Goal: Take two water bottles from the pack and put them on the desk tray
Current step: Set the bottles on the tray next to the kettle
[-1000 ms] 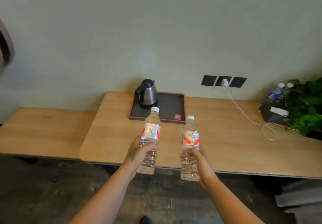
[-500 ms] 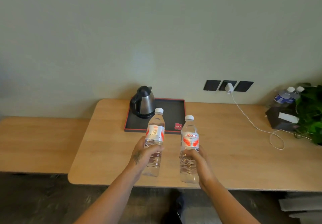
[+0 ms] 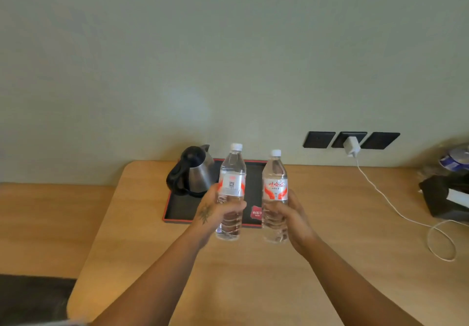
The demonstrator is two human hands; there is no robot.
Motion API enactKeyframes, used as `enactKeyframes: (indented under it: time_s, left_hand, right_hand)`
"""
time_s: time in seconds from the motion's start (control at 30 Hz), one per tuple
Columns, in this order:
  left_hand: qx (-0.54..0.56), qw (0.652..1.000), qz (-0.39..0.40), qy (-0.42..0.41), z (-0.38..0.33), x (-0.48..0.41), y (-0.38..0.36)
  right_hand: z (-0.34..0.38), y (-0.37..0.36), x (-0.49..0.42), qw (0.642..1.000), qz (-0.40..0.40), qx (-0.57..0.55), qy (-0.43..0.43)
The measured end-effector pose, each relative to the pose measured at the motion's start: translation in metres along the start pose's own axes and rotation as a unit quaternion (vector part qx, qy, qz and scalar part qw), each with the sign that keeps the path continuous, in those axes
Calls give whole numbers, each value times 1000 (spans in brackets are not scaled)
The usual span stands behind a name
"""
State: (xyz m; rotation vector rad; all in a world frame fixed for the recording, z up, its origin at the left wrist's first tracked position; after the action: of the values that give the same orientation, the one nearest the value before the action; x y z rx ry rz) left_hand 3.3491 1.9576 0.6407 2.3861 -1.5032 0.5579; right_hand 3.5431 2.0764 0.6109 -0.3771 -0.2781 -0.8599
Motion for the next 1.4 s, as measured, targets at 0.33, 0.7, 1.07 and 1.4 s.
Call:
enactKeyframes:
  time_s: [0.33,0.7,1.07,1.4]
  left_hand:
    - [-64,997,27,-28,9,-161,0]
    - [-75,993,9,-95,51,-253,-11]
    - [-110,988,5,-107,77,-275,-11]
    - [-189,972,74,-115,57,-266,0]
  right_hand:
    - [7,38,-146,991,24,131,8]
    - [-17,58,-231,979,13,202,23]
    - [-36,65,-244,957,11,290,32]
    - [-31,59,-229,931,5,365,31]
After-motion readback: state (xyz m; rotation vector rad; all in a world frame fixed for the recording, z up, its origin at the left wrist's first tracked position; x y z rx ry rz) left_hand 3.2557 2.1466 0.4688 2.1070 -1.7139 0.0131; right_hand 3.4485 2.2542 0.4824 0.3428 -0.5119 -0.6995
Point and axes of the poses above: each hand's wrist, its own x-axis away from the middle knuckle, its own y-axis out of the back of the hand, z = x × y, the point moved 1 cm from there along -x, towards the middle knuckle, and after that the axes turned 7 degrees about z, right-handed, at the moved point
